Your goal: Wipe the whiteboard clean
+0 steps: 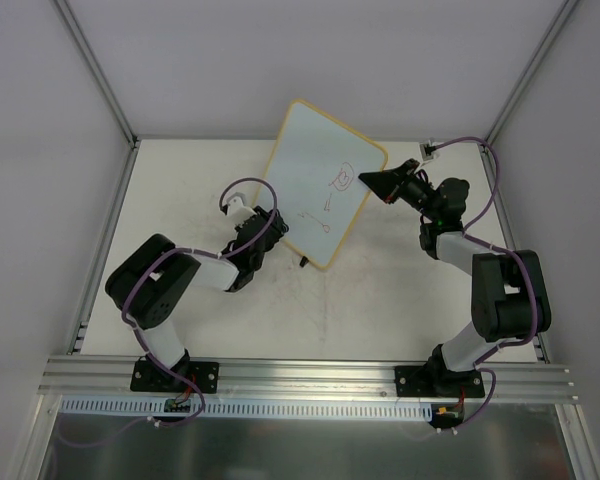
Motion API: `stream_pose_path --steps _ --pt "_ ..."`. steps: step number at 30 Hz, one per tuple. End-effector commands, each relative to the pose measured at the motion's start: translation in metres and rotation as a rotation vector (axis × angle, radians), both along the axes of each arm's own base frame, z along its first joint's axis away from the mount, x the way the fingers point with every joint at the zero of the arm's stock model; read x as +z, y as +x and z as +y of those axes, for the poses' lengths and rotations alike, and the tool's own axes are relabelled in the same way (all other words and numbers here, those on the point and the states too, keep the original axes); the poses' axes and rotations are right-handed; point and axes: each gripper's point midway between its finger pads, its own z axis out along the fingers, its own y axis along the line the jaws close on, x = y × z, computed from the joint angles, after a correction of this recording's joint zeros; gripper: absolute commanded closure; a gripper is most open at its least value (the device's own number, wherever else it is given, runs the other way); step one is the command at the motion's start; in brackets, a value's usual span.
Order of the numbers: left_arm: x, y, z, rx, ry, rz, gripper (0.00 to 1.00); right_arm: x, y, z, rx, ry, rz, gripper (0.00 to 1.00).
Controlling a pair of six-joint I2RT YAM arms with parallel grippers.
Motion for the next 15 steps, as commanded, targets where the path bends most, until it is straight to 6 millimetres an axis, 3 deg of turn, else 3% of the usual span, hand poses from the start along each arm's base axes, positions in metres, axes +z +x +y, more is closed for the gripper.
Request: stream_pose_path --steps 1,7,10,13,14,15 --pt "0.043 0.024 -0.021 -0.047 -0.04 -0.107 1.0 0.012 -0.017 0.011 0.095 -0.04 -0.116 1.0" --pt "0.081 0.037 -0.064 -0.19 -0.108 -0.187 1.0 0.01 -0.015 0.011 0.096 -0.041 -0.111 1.0" --pt "0.114 0.047 -0.088 -0.229 -0.131 -0.254 1.0 0.011 -0.016 0.011 0.096 -0.041 -0.111 1.0" --pt "0.126 0.047 -0.11 -0.287 -0.119 -0.27 1.0 0.01 -0.015 0.011 0.096 -0.042 -0.109 1.0" --pt "0.144 0.048 -0.124 -0.321 -0.125 -0.303 1.0 0.01 -0.015 0.011 0.098 -0.042 -0.109 1.0" --pt "0.146 0.047 -0.13 -0.344 -0.087 -0.305 1.0 0.01 -0.015 0.011 0.098 -0.042 -0.111 1.0"
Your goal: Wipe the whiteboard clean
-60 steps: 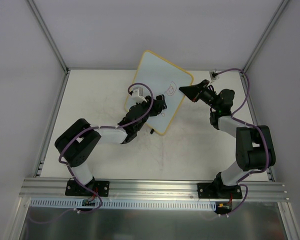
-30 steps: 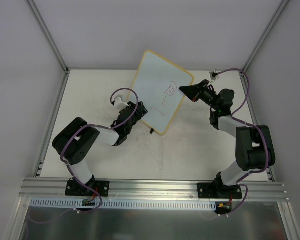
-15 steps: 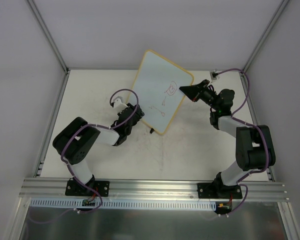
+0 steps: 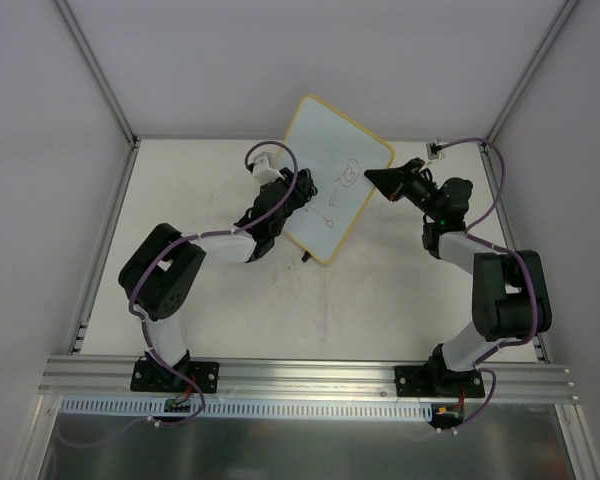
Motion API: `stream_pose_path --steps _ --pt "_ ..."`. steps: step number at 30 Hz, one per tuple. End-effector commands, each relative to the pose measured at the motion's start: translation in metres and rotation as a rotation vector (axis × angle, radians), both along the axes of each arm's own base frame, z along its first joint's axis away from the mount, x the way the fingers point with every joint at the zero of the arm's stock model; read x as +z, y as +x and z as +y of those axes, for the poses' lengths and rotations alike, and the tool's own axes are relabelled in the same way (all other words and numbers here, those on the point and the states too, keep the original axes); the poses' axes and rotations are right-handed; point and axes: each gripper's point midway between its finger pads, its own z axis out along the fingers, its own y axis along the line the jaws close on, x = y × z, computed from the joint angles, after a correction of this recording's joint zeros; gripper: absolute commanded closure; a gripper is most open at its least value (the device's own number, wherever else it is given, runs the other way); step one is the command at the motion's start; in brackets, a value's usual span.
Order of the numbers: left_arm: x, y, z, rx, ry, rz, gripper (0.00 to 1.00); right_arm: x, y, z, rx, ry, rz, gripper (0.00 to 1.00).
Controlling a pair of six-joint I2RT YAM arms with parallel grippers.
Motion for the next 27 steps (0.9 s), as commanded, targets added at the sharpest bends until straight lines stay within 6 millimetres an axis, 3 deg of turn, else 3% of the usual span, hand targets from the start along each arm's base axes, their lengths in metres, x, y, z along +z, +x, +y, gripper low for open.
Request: stream_pose_path --steps 1,2,4,5,15,17,23,27 --pt "0.065 -0.006 -0.066 -0.207 -0.024 -0.151 1.0 0.009 -0.025 0.023 0.157 -0.054 -0.118 1.0" --pt "0.081 -0.005 -0.074 -0.223 -0.022 -0.182 1.0 0.01 -0.025 0.023 0.157 -0.054 -0.118 1.0" --pt "0.087 -0.011 -0.087 -0.27 0.028 -0.201 1.0 0.009 -0.025 0.023 0.158 -0.053 -0.115 1.0" --pt "0.1 -0.011 -0.093 -0.289 0.026 -0.226 1.0 0.009 -0.025 0.024 0.16 -0.054 -0.118 1.0" --pt "0.121 -0.036 -0.157 -0.521 0.134 -0.337 1.0 0.007 -0.024 0.023 0.162 -0.054 -0.11 1.0" --pt "0.122 -0.038 -0.161 -0.522 0.159 -0.351 1.0 0.007 -0.024 0.023 0.161 -0.053 -0.111 1.0" --pt "0.116 -0.027 -0.147 -0.449 0.203 -0.324 1.0 0.007 -0.024 0.023 0.16 -0.051 -0.109 1.0" --pt "0.097 -0.016 -0.129 -0.393 0.215 -0.266 1.0 0.008 -0.024 0.023 0.16 -0.05 -0.111 1.0"
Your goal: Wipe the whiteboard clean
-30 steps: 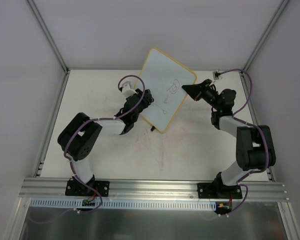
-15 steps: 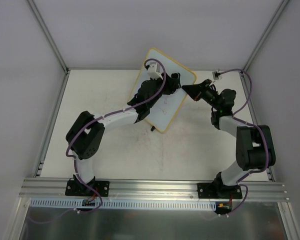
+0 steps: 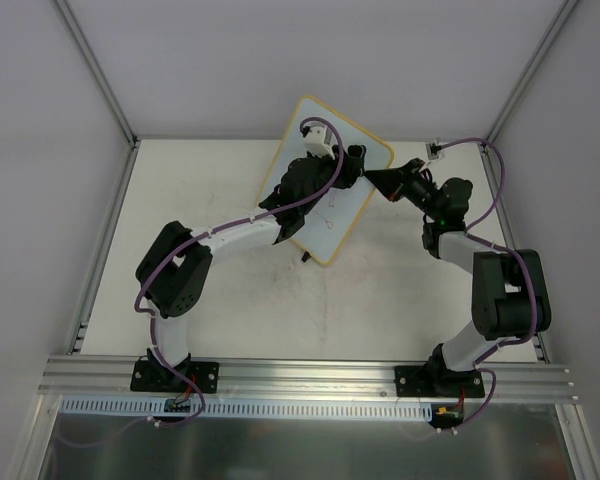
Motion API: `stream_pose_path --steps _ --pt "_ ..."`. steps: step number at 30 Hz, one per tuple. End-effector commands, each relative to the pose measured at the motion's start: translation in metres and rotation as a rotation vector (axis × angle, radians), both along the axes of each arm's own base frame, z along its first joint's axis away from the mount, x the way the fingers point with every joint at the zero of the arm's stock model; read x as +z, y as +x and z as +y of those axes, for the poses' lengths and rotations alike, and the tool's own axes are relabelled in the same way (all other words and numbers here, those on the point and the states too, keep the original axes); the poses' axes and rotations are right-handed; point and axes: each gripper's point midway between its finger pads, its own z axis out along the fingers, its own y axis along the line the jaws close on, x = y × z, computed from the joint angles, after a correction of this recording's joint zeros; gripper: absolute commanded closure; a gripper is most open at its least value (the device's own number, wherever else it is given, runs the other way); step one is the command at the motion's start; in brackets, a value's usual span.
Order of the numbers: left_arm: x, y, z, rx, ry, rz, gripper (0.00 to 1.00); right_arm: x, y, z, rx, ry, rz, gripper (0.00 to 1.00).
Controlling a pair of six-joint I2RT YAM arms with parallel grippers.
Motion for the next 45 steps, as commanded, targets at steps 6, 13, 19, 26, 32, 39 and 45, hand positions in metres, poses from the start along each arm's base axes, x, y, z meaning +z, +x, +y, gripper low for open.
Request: stream_pose_path --steps 6,13,19,26,32,39,45 --pt "-0.066 0.013 0.046 0.135 0.043 0.154 1.0 0.011 -0.025 0.024 0.157 -0.055 -0.123 1.0" --pt "-0.122 0.023 0.116 0.235 -0.063 0.311 1.0 0.013 -0.026 0.024 0.157 -0.053 -0.126 1.0" --pt "-0.169 0.023 0.17 0.337 -0.096 0.425 1.0 0.013 -0.025 0.024 0.156 -0.052 -0.126 1.0" --pt "-0.214 0.02 0.2 0.406 -0.196 0.578 1.0 0.013 -0.026 0.024 0.156 -0.052 -0.126 1.0" --pt "-0.235 0.02 0.213 0.441 -0.245 0.67 1.0 0.013 -0.026 0.024 0.156 -0.052 -0.126 1.0" --pt "-0.243 0.017 0.224 0.477 -0.265 0.697 1.0 0.013 -0.026 0.024 0.158 -0.052 -0.124 1.0" --pt "-0.25 0.014 0.231 0.519 -0.247 0.739 1.0 0.013 -0.026 0.024 0.156 -0.053 -0.125 1.0"
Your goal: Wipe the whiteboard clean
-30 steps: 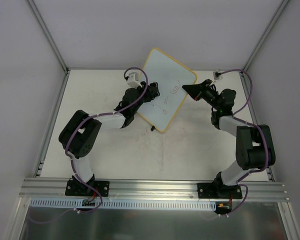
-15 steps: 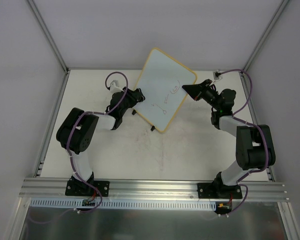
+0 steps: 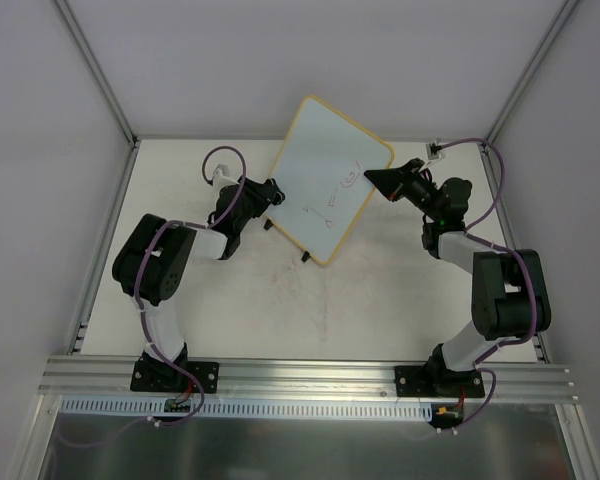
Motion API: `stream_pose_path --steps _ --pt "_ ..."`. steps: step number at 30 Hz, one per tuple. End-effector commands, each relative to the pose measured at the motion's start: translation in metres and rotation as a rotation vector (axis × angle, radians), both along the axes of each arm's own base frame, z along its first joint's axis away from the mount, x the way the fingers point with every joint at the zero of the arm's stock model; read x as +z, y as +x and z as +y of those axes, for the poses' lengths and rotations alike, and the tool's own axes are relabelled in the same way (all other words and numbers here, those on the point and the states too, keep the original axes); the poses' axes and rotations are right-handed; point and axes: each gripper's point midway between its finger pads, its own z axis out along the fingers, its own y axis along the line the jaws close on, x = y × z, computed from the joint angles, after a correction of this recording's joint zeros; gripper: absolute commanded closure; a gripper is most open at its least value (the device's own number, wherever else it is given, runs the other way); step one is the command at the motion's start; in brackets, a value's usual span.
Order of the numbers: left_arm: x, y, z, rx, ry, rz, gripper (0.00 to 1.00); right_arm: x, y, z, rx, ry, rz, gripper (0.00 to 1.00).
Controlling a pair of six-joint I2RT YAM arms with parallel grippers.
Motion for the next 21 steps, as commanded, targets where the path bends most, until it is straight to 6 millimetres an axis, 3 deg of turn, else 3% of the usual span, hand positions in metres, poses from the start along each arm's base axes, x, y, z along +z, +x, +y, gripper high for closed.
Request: stream_pose_path --steps 1,10,14,21 --pt "-0.077 -0.024 0.025 0.05 0.114 0.252 1.0 0.013 -0.028 0.024 0.168 -0.055 -0.129 1.0" --pt "-0.057 -0.009 0.01 -0.026 0.15 0.225 1.0 0.013 -0.028 0.025 0.173 -0.056 -0.131 1.0" --pt "-0.035 0.004 -0.003 -0.073 0.177 0.194 1.0 0.013 -0.029 0.027 0.177 -0.057 -0.131 1.0" --pt "0.003 0.002 -0.026 -0.12 0.284 0.123 1.0 0.012 -0.03 0.027 0.183 -0.059 -0.131 1.0"
